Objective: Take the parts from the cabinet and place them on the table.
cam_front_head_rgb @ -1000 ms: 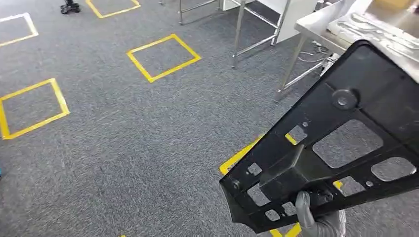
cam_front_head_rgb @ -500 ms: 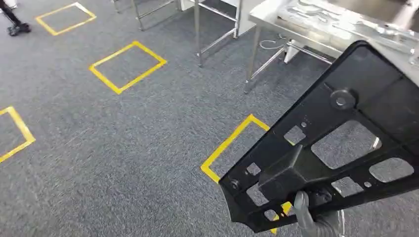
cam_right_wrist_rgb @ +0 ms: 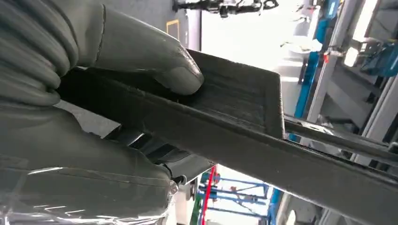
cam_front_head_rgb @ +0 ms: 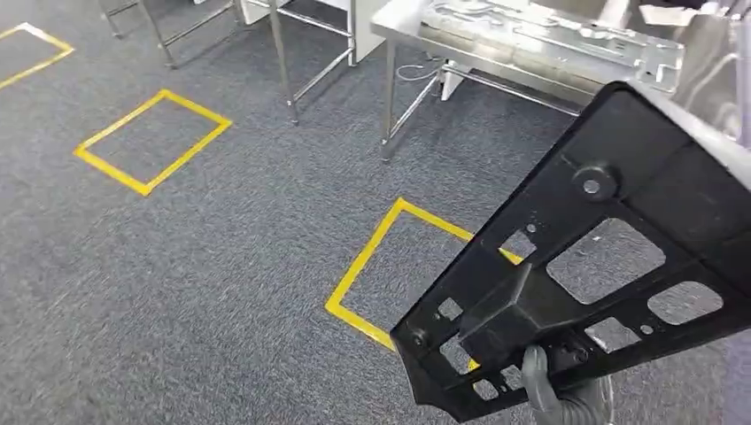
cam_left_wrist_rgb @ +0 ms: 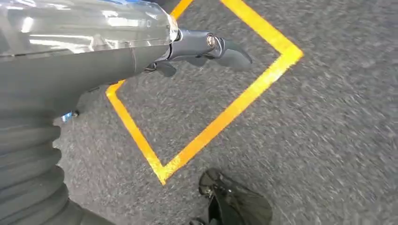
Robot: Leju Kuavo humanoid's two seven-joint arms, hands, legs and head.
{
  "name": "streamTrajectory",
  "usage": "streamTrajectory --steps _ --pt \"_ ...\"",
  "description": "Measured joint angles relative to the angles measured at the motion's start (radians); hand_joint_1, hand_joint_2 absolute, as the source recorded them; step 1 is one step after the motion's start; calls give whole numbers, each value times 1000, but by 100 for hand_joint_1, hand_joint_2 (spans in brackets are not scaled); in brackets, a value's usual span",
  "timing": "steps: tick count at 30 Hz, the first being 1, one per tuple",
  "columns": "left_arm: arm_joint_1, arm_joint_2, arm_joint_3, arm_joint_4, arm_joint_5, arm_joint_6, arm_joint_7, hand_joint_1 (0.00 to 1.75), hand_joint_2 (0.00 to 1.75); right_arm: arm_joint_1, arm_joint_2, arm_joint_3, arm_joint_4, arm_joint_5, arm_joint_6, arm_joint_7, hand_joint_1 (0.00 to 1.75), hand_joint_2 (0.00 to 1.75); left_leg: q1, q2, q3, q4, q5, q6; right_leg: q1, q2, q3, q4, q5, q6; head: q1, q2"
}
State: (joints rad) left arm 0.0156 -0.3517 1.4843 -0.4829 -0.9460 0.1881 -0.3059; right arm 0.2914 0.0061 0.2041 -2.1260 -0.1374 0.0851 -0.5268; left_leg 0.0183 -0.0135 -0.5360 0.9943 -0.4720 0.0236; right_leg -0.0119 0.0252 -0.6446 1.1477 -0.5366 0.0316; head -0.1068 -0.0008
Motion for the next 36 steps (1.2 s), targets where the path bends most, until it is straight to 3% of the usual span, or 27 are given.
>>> streamTrajectory --steps 2,3,4,5,7,8,11,12,13,14,15,17,18,19,20,22,23,24,26,27,28,29,30,33,34,35,36 --pt "2 0 5 0 -6 0 -2 0 175 1 -2 1 0 1 -2 0 175 175 -3 32 1 1 -5 3 -5 -17 -74 140 -58 7 0 0" --pt "1 0 7 0 -7 1 -2 0 175 2 -2 1 0 2 -4 2 175 175 -3 51 3 1 -8 3 -7 -19 -92 171 -57 10 0 0" --pt "1 0 7 0 -9 1 -2 0 175 4 -3 1 0 9 -13 7 175 175 -3 65 6 1 -11 0 -9 -21 -80 147 -31 12 0 0" --pt "1 0 8 0 -11 1 -2 0 175 5 -3 1 0 32 -38 18 175 175 -3 74 12 1 -15 -2 -11 -26 -43 78 12 12 0 0" --pt "-1 0 11 3 -13 2 -3 0 175 10 -3 1 0 98 -102 49 175 175 -3 85 25 1 -25 -12 -11 -46 59 -103 88 5 0 0" --pt "-2 0 12 4 -15 6 -4 0 175 11 -3 1 2 124 -131 66 175 175 -7 93 24 1 -30 -20 -2 -54 80 -135 71 -2 0 0" --pt "-8 0 17 9 -21 18 -5 0 175 13 -5 2 12 171 -196 103 175 175 -4 98 32 -3 -36 -35 6 -47 77 -137 65 -21 0 0" --pt "-9 0 18 11 -26 22 -5 0 175 11 -8 1 14 186 -211 111 175 175 -8 103 43 -6 -39 -43 5 -41 81 -145 67 -27 0 0" --pt "-9 1 18 12 -29 24 -5 0 175 7 -8 2 15 195 -217 119 175 175 0 85 42 6 -45 -47 -8 -37 96 -156 71 -33 0 0" --pt "-9 2 20 14 -31 26 -5 0 175 -6 -9 5 16 205 -221 126 175 175 -1 50 23 51 -68 -48 -8 -36 102 -160 67 -40 0 0" --pt "-8 2 24 15 -36 28 -5 0 175 -21 -9 6 19 212 -223 134 175 175 1 36 -12 118 -99 -49 -7 -33 104 -160 66 -46 0 0" --pt "-7 3 34 19 -42 30 -4 0 175 -45 -10 7 23 221 -221 150 175 175 1 21 -116 296 -159 -52 -3 -24 112 -159 58 -52 0 0" --pt "-6 3 36 19 -44 30 -3 0 175 -55 -10 7 25 227 -220 155 175 175 1 21 -148 338 -160 -53 -2 -19 117 -159 54 -53 0 0" --pt "-6 3 38 20 -49 30 -2 0 175 -69 -10 7 27 233 -218 163 175 175 1 21 -163 336 -134 -52 -1 -13 126 -159 47 -52 0 0" --pt "-6 4 39 21 -51 29 -2 0 175 -85 -10 7 28 235 -216 172 175 175 1 21 -152 286 -86 -50 0 -7 137 -158 39 -51 0 0" --pt "-6 4 42 21 -58 26 -2 0 175 -119 -10 7 28 241 -206 192 175 175 0 19 -89 105 38 -39 0 1 164 -158 21 -46 0 0" --pt "-5 5 44 21 -60 24 0 0 175 -139 -10 6 29 242 -201 204 175 175 -1 17 -71 53 54 -31 -1 2 168 -159 13 -43 0 0" --pt "-7 5 46 21 -61 23 3 0 175 -168 -10 5 32 245 -197 220 175 175 -7 16 -57 28 37 -28 8 10 167 -151 5 -33 0 0" --pt "-12 5 48 21 -63 20 12 0 175 -216 -10 -1 36 254 -192 253 175 175 -11 18 -58 27 29 -19 4 11 169 -161 6 -22 0 0" --pt "-13 5 48 21 -63 14 13 0 175 -239 -10 -6 39 263 -191 268 175 175 -10 18 -59 22 24 -10 4 9 171 -151 13 -14 0 0" --pt "-15 5 48 21 -64 6 12 0 175 -264 -11 -11 42 272 -190 284 175 175 -5 15 -44 17 25 -2 3 8 173 -148 9 -10 0 0" --pt "-15 5 48 21 -64 -4 10 0 175 -283 -13 -15 45 283 -190 297 175 175 -3 16 -36 9 22 2 -1 -1 172 -131 -1 -7 0 0" --pt "-16 5 48 21 -66 -18 7 0 175 -313 -16 -21 47 294 -191 308 175 175 -3 17 -27 7 19 7 -1 -11 141 -75 -24 0 0 0" --pt "-16 5 51 20 -66 -51 2 0 175 -361 -28 -41 56 324 -196 328 175 175 -4 18 -15 7 2 11 -4 -15 -4 139 -102 11 0 0" --pt "-15 5 55 17 -66 -62 1 0 175 -372 -34 -45 59 333 -197 335 175 175 -4 18 -6 8 -5 10 -5 -16 -36 165 -97 11 0 0" --pt "-15 5 58 15 -66 -71 1 0 175 -386 -41 -52 63 349 -198 345 175 175 -4 17 5 8 -13 9 -7 -17 -44 142 -66 10 0 0" --pt "-15 5 58 12 -65 -79 1 0 175 -400 -48 -57 67 374 -198 354 175 175 -4 16 19 8 -23 6 -8 -19 -33 84 -18 9 0 0"
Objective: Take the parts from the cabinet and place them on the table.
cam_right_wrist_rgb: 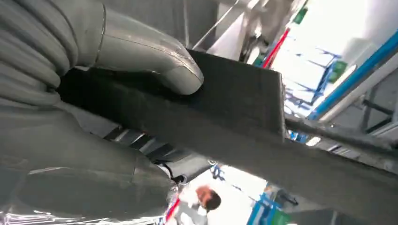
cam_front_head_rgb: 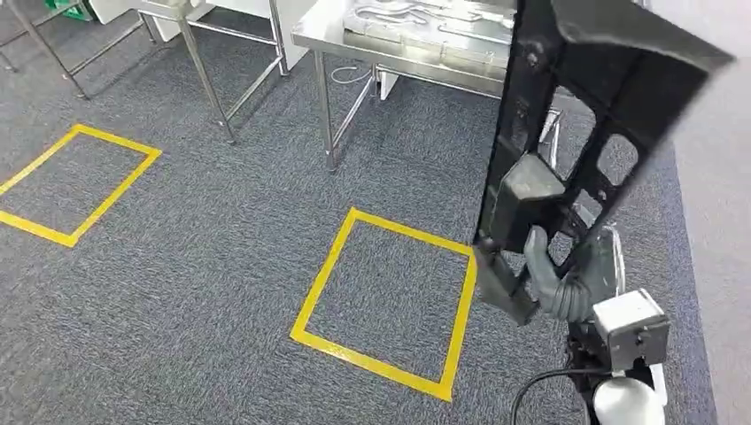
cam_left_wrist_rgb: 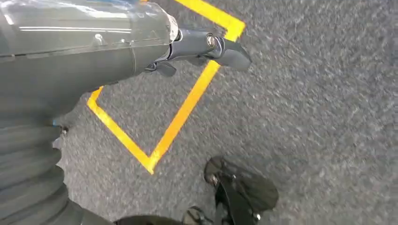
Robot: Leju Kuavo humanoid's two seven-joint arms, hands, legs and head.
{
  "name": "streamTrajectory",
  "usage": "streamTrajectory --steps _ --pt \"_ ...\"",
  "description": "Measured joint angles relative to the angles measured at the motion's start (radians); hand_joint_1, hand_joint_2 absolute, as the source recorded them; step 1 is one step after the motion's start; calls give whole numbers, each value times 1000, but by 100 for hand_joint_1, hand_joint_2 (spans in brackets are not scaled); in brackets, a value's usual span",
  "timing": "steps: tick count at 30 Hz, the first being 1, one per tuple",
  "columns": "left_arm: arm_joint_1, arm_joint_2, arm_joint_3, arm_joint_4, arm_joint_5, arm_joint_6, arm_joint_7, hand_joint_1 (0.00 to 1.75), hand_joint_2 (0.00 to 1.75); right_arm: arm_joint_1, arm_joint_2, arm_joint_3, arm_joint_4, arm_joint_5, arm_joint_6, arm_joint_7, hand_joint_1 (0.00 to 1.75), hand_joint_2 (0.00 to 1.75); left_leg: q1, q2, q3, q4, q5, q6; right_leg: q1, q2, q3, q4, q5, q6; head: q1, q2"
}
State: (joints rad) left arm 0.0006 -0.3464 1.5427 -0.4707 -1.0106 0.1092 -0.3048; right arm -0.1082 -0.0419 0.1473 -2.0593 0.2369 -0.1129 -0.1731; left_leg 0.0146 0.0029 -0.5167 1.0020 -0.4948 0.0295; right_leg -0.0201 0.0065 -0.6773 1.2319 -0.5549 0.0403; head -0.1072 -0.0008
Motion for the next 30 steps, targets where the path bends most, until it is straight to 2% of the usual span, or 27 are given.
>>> streamTrajectory --steps 2,3,4,5,6,7,8,9,10,12,13,14,15,16,17,18,19,20,21,22,23,24,25,27,28,29,30 --pt "-1 0 0 -3 3 -14 1 0 175 -31 -16 -7 6 56 -1 29 175 175 0 1 27 -1 -23 -9 -2 -10 47 -173 138 -4 0 0" --pt "-2 0 3 -7 2 -13 15 0 175 -45 -25 -12 14 117 0 51 175 175 -2 1 40 3 -29 -15 5 -14 43 -184 128 -9 0 0" --pt "-3 0 5 -10 2 -6 35 0 175 -64 -32 -14 24 172 3 69 175 175 -3 2 31 1 -35 -23 14 -20 43 -202 98 -18 4 0" --pt "-3 0 5 -11 -1 -1 45 0 175 -75 -40 -18 35 226 -2 71 175 175 -3 7 32 -1 -42 -31 15 -17 46 -198 122 -31 2 0" --pt "-3 0 5 -11 -1 0 45 0 175 -87 -45 -21 48 303 -13 71 175 175 -5 7 44 9 -39 -34 15 -16 47 -201 110 -38 2 0" --pt "-4 1 5 -13 5 0 43 0 175 -108 -52 -21 61 378 -16 72 175 175 -5 9 54 5 -44 -43 12 -11 59 -201 110 -47 3 0" --pt "-7 1 5 -14 7 -1 39 0 175 -122 -56 -21 68 454 -14 75 175 175 -2 6 46 24 -50 -45 9 -11 72 -210 108 -52 3 0" --pt "-9 1 5 -14 10 -1 33 0 175 -145 -65 -21 72 554 -12 83 175 175 -1 5 22 75 -52 -47 9 -10 80 -210 103 -59 2 0" --pt "-11 3 5 -15 15 -1 29 0 175 -171 -74 -20 78 637 -8 88 175 175 -1 5 -24 152 -69 -49 10 -9 85 -210 97 -66 2 0" --pt "-11 4 6 -16 20 -7 19 0 175 -218 -94 -12 90 824 26 98 175 175 -2 4 -128 293 -130 -51 13 -5 98 -210 82 -70 2 0" --pt "-11 4 6 -17 25 -12 15 0 175 -238 -107 -2 96 905 41 101 175 175 -2 4 -162 320 -146 -51 16 -2 109 -210 73 -71 2 0" --pt "-11 4 6 -19 26 -15 13 0 175 -256 -121 9 103 972 58 101 175 175 -2 4 -175 306 -138 -49 18 0 122 -210 64 -71 2 0" --pt "-11 4 7 -20 26 -21 9 0 175 -275 -133 20 110 1023 83 97 175 175 -4 4 -173 260 -107 -42 21 1 136 -210 54 -71 2 0" --pt "-11 4 7 -24 26 -30 5 0 175 -297 -149 32 116 1068 101 92 175 175 -8 4 -160 186 -49 -32 24 2 151 -210 43 -71 2 0" --pt "-10 4 7 -28 27 -38 1 0 175 -317 -166 50 122 1105 114 85 175 175 -14 4 -143 98 30 -17 27 2 167 -211 32 -70 2 0" --pt "-9 7 9 -34 27 -47 0 0 175 -330 -181 61 129 1130 124 81 175 175 -22 2 -141 49 96 -5 26 2 173 -210 23 -68 2 0" --pt "-11 6 12 -39 28 -54 -1 0 175 -346 -196 76 137 1149 134 74 175 175 -25 1 -138 43 64 -5 27 7 176 -212 17 -60 3 0" --pt "-12 6 12 -41 28 -58 -1 0 175 -358 -207 84 141 1156 142 72 175 175 -26 1 -132 43 73 -3 26 7 175 -214 13 -54 3 0" --pt "-13 6 13 -45 28 -62 -2 0 175 -364 -217 91 146 1163 148 70 175 175 -27 1 -132 36 77 2 23 5 183 -210 19 -49 3 0" --pt "-14 6 13 -50 28 -68 -3 0 175 -376 -231 99 150 1166 152 69 175 175 -27 1 -120 23 74 8 25 3 181 -204 28 -41 3 0" --pt "-17 3 13 -52 29 -76 -5 0 175 -388 -246 105 155 1164 159 68 175 175 -17 -2 -100 5 78 12 20 2 174 -190 24 -38 3 0" --pt "-19 3 13 -53 29 -81 -8 0 175 -397 -254 108 158 1155 164 68 175 175 -18 -4 -87 -4 77 13 18 1 161 -155 29 -32 3 0" --pt "-21 2 13 -56 32 -87 -11 0 175 -408 -267 111 160 1140 169 68 175 175 -17 -4 -79 -9 74 17 16 1 123 -95 16 -24 3 0" --pt "-24 2 13 -58 34 -100 -15 0 175 -409 -288 114 163 1101 180 72 175 175 -11 -5 -66 -10 59 15 8 0 30 31 -49 -8 3 0" --pt "-24 2 14 -60 34 -107 -15 0 175 -410 -293 117 167 1061 199 78 175 175 -9 -6 -56 -10 50 12 1 0 -5 65 -73 0 3 0" --pt "-24 2 14 -61 34 -111 -15 0 175 -410 -298 120 171 1018 219 84 175 175 -6 -7 -44 -10 41 8 -5 -1 -21 61 -67 4 3 0" --pt "-24 2 14 -61 34 -116 -15 0 175 -409 -301 122 175 978 235 90 175 175 -3 -7 -32 -10 32 4 -10 -2 -20 29 -41 8 3 0"
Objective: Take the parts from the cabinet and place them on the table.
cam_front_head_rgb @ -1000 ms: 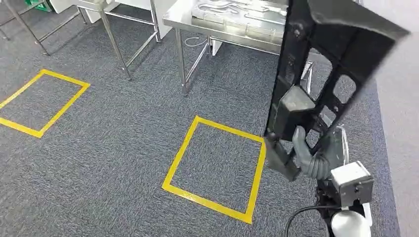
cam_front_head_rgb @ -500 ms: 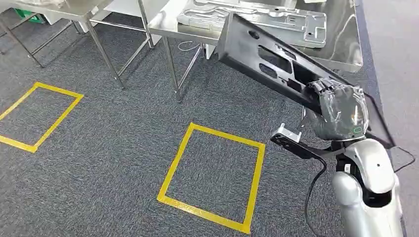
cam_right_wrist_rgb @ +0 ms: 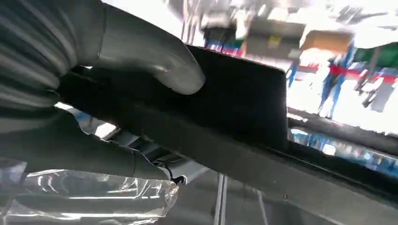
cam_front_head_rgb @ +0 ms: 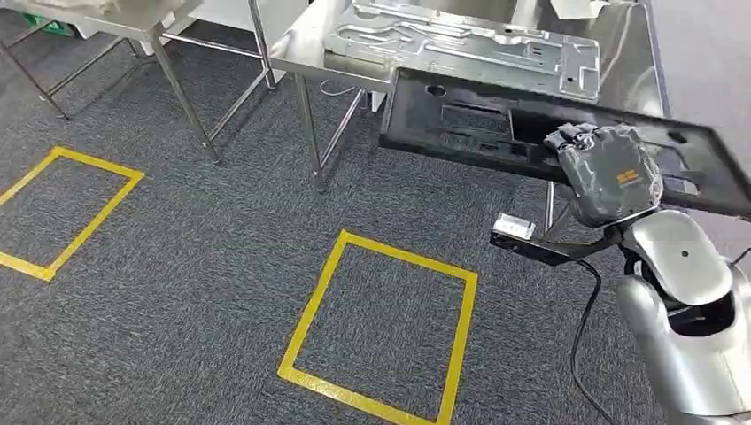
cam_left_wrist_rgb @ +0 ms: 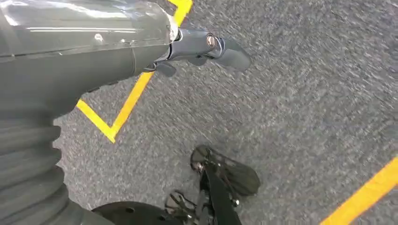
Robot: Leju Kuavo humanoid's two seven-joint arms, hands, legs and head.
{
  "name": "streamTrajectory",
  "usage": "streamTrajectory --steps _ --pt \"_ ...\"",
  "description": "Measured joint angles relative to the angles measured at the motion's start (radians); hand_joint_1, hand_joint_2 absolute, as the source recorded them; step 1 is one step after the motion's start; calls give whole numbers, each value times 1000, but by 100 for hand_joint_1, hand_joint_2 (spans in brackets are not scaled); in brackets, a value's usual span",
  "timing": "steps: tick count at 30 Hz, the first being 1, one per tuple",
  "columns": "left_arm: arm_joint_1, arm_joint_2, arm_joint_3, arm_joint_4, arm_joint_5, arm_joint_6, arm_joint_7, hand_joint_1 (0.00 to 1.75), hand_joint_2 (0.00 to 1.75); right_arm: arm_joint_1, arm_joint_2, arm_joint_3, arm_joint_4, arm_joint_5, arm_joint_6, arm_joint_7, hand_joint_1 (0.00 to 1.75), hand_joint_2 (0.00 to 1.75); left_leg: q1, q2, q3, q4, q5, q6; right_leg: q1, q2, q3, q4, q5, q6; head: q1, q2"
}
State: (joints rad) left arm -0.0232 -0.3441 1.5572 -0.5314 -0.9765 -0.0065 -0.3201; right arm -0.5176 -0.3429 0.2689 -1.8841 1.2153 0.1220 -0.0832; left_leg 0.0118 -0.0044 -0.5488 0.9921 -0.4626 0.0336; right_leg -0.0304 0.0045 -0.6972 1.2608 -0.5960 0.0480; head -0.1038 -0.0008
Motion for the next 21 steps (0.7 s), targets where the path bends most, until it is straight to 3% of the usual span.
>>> streamTrajectory --steps 2,3,4,5,8,9,10,12,13,14,15,16,18,19,20,21 --pt "-1 0 0 0 -1 -8 -3 0 175 0 -12 0 5 -65 16 8 175 175 8 -1 30 3 -25 -13 -13 -6 39 -159 124 14 0 0" --pt "2 1 1 -3 -3 -15 -5 0 175 1 -19 1 11 -84 18 8 175 175 7 -2 31 5 -38 -24 -21 -12 51 -234 203 19 0 0" --pt "0 1 2 -8 -7 -20 -6 0 175 -1 -23 2 17 -99 16 10 175 175 7 -3 41 16 -47 -32 -9 -13 45 -237 165 8 0 0" --pt "-1 1 3 -10 -8 -23 -7 0 175 0 -24 5 20 -109 20 11 175 175 5 -2 36 13 -51 -38 -7 -13 46 -230 169 -6 0 0" --pt "-3 2 3 -17 -11 -35 -10 0 175 -1 -36 6 25 -136 20 20 175 175 10 1 52 14 -58 -55 -5 -3 59 -229 167 -31 -1 0" --pt "-3 2 3 -17 -11 -38 -11 0 175 -2 -41 6 25 -140 20 22 175 175 12 1 39 43 -58 -57 -5 -4 71 -235 162 -39 -1 0" --pt "-5 2 2 -17 -12 -40 -14 0 175 -5 -47 6 26 -142 20 25 175 175 13 1 -2 124 -69 -58 -3 -6 82 -236 153 -49 -1 0" --pt "-4 2 3 -19 -12 -41 -14 0 175 -4 -54 7 26 -145 20 26 175 175 11 1 -98 272 -127 -61 3 -4 95 -236 139 -56 -1 0" --pt "-4 2 3 -19 -12 -44 -14 0 175 -2 -58 8 26 -148 20 26 175 175 10 1 -142 326 -157 -61 7 -3 103 -236 131 -59 -1 0" --pt "-4 2 3 -19 -13 -45 -14 0 175 2 -61 9 28 -149 20 26 175 175 9 1 -166 340 -162 -58 11 -1 114 -236 123 -61 -1 0" --pt "-3 2 3 -19 -15 -47 -14 0 175 4 -65 9 28 -149 20 26 175 175 6 1 -169 313 -141 -51 15 2 126 -236 115 -62 -1 0" --pt "-3 3 4 -19 -15 -48 -15 0 175 6 -69 9 28 -149 18 28 175 175 1 1 -155 251 -94 -41 20 3 140 -236 105 -62 -1 0" --pt "-2 4 5 -20 -18 -52 -17 0 175 6 -74 9 28 -145 13 29 175 175 -14 1 -111 90 36 -7 25 4 165 -238 87 -62 -1 0" --pt "-3 12 6 -25 -18 -54 -17 0 175 9 -76 9 28 -140 7 32 175 175 -26 0 -107 59 47 8 29 5 173 -237 79 -57 0 0" --pt "-3 11 6 -25 -18 -56 -19 0 175 12 -79 9 27 -138 3 34 175 175 -27 -1 -98 46 28 6 25 9 170 -242 75 -51 -1 0" --pt "-4 11 6 -25 -19 -57 -20 0 175 14 -80 9 28 -135 3 36 175 175 -29 -1 -95 43 41 7 23 9 173 -249 73 -45 -1 0"
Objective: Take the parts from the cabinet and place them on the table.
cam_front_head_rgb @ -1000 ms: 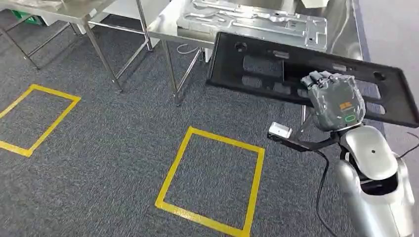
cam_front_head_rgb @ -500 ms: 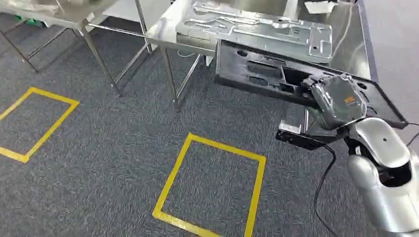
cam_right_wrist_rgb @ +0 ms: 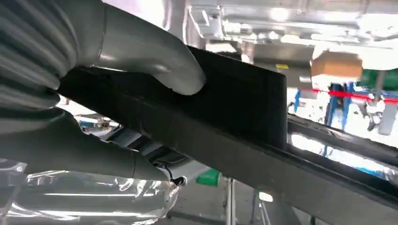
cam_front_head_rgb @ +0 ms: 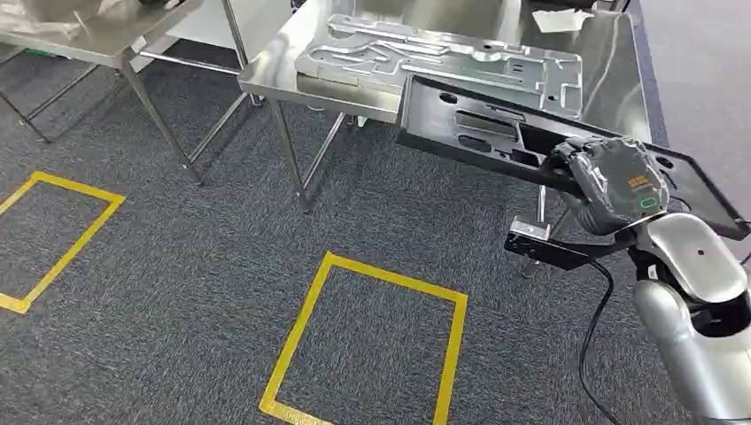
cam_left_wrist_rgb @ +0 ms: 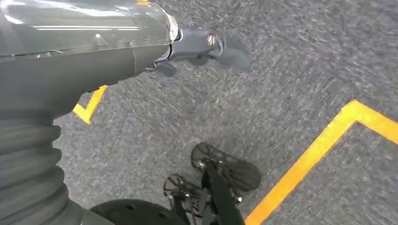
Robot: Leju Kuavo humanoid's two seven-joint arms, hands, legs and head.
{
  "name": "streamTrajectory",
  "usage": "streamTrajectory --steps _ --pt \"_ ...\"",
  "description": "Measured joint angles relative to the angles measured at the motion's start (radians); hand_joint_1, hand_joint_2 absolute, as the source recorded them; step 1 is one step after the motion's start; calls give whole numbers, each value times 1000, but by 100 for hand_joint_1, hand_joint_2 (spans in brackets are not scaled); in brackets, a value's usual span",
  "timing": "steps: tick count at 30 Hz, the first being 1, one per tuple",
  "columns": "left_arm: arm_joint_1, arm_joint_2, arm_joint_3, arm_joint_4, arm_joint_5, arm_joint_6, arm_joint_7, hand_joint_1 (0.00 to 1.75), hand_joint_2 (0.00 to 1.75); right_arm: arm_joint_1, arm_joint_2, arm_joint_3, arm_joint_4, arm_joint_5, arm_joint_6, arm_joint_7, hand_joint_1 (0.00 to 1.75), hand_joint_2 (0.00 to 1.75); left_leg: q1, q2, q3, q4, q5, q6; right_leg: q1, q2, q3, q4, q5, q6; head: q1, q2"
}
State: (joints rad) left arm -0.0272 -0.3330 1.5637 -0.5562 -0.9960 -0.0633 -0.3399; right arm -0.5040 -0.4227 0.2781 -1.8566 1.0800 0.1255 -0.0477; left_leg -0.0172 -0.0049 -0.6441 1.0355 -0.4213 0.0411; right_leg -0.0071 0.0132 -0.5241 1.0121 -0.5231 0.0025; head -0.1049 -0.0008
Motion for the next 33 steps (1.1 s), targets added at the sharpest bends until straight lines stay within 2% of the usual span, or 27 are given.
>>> streamTrajectory --steps 1,2,3,4,5,7,8,9,10,12,13,14,15,17,18,19,20,22,23,24,25,27,28,29,30,32,33 --pt "1 2 0 0 0 -1 0 0 175 3 -1 0 0 0 0 1 175 175 0 0 3 -12 -1 3 2 -1 3 16 13 7 0 0" --pt "1 2 0 0 -1 -1 -1 0 175 0 -5 0 -2 0 0 3 175 175 2 -1 23 -26 1 8 2 -1 13 11 14 11 0 0" --pt "0 3 0 0 -2 -1 -3 0 175 0 -7 0 -2 1 0 5 175 175 8 -1 45 -41 5 8 -5 -4 9 29 5 15 1 0" --pt "-2 5 0 1 -5 -1 -6 0 175 -2 -8 0 -4 2 -1 5 175 175 9 -1 56 -49 2 12 -4 -4 -12 69 -3 20 0 0" --pt "-5 8 0 1 -7 -1 -7 0 175 -5 -8 0 -4 6 -2 8 175 175 10 -1 61 -51 -1 15 -5 -4 -52 130 -25 24 1 0" --pt "-8 9 -1 4 -11 -3 -10 0 175 0 -8 1 -5 9 -1 8 175 175 10 -2 73 -50 -15 14 -13 -6 -146 260 -88 35 0 0" --pt "-7 10 -1 7 -12 -4 -12 0 175 1 -6 5 -5 9 0 8 175 175 11 -2 81 -49 -23 12 -17 -7 -175 284 -97 37 0 0" --pt "-7 12 -2 10 -13 -5 -13 0 175 2 -5 8 -5 10 0 8 175 175 13 -3 89 -48 -30 9 -20 -8 -182 269 -82 42 0 0" --pt "-7 14 -3 14 -19 -6 -15 0 175 2 -2 13 -5 10 1 7 175 175 16 -4 102 -47 -41 4 -23 -9 -169 212 -37 47 0 0" --pt "-8 21 -8 22 -24 -8 -19 0 175 -1 5 26 -6 15 5 3 175 175 21 -4 126 -42 -64 -7 -30 -14 -120 51 89 53 0 0" --pt "-7 27 -9 24 -27 -8 -22 0 175 -5 9 37 -5 20 9 3 175 175 19 -4 133 -35 -75 -17 -30 -17 -116 12 116 54 1 0" --pt "-9 31 -12 29 -31 -9 -25 0 175 -12 16 51 -3 26 15 5 175 175 18 -5 128 -34 -80 -23 -23 -18 -116 13 78 38 1 0" --pt "-11 35 -17 32 -31 -10 -28 0 175 -13 23 65 -3 33 19 7 175 175 19 -2 126 -36 -89 -32 -20 -16 -114 15 101 28 -2 0" --pt "-11 43 -23 38 -33 -10 -32 0 175 -20 42 98 2 48 29 14 175 175 19 -1 146 -31 -93 -44 -20 -12 -103 13 90 8 0 0" --pt "-13 45 -25 40 -34 -11 -32 0 175 -25 52 110 3 56 34 18 175 175 23 0 144 -24 -102 -49 -22 -11 -93 9 88 3 -1 0" --pt "-14 48 -26 42 -34 -11 -33 0 175 -34 58 122 5 61 38 21 175 175 25 0 128 17 -110 -52 -22 -13 -84 9 82 -5 -1 0" --pt "-15 50 -26 43 -37 -11 -33 0 175 -43 68 135 9 68 41 26 175 175 26 0 92 81 -128 -55 -22 -13 -80 9 77 -10 0 0" --pt "-13 54 -27 44 -42 -11 -29 0 175 -54 93 161 21 79 53 32 175 175 27 0 -16 245 -191 -61 -17 -11 -70 10 64 -16 -1 0" --pt "-12 55 -27 44 -43 -13 -27 0 175 -54 104 173 27 84 59 36 175 175 27 0 -54 286 -201 -62 -15 -11 -62 10 56 -17 -1 0" --pt "-11 57 -27 44 -44 -14 -25 0 175 -54 114 181 34 88 64 39 175 175 27 0 -68 281 -187 -62 -13 -10 -51 10 48 -17 -1 0" --pt "-10 58 -28 44 -45 -15 -21 0 175 -54 123 188 40 90 68 40 175 175 27 0 -62 233 -149 -59 -12 -10 -38 10 38 -16 -1 0" --pt "-7 59 -28 44 -48 -18 -18 0 175 -54 137 192 47 91 70 43 175 175 26 0 -17 75 -35 -46 -9 -11 -10 9 19 -13 -1 0" --pt "-3 62 -29 44 -50 -19 -17 0 175 -54 143 193 53 91 71 45 175 175 20 1 -6 1 24 -32 -11 -12 -6 6 9 -11 0 0" --pt "-3 64 -29 44 -51 -20 -11 0 175 -56 148 195 60 91 72 44 175 175 13 1 -6 -4 -10 -30 -7 -10 -2 6 6 -6 -1 0" --pt "-2 64 -29 44 -51 -21 -8 0 175 -56 152 196 64 91 73 45 175 175 11 0 1 -4 -7 -27 -9 -8 -3 1 2 3 0 0" --pt "4 64 -29 43 -53 -27 1 0 175 -53 153 196 73 91 73 45 175 175 12 1 9 -12 -6 -14 -6 -8 11 2 7 16 -1 0" --pt "3 64 -29 43 -54 -29 6 0 175 -55 155 195 75 91 73 45 175 175 19 -1 28 -23 -4 -8 -8 -8 11 6 1 21 -1 0"
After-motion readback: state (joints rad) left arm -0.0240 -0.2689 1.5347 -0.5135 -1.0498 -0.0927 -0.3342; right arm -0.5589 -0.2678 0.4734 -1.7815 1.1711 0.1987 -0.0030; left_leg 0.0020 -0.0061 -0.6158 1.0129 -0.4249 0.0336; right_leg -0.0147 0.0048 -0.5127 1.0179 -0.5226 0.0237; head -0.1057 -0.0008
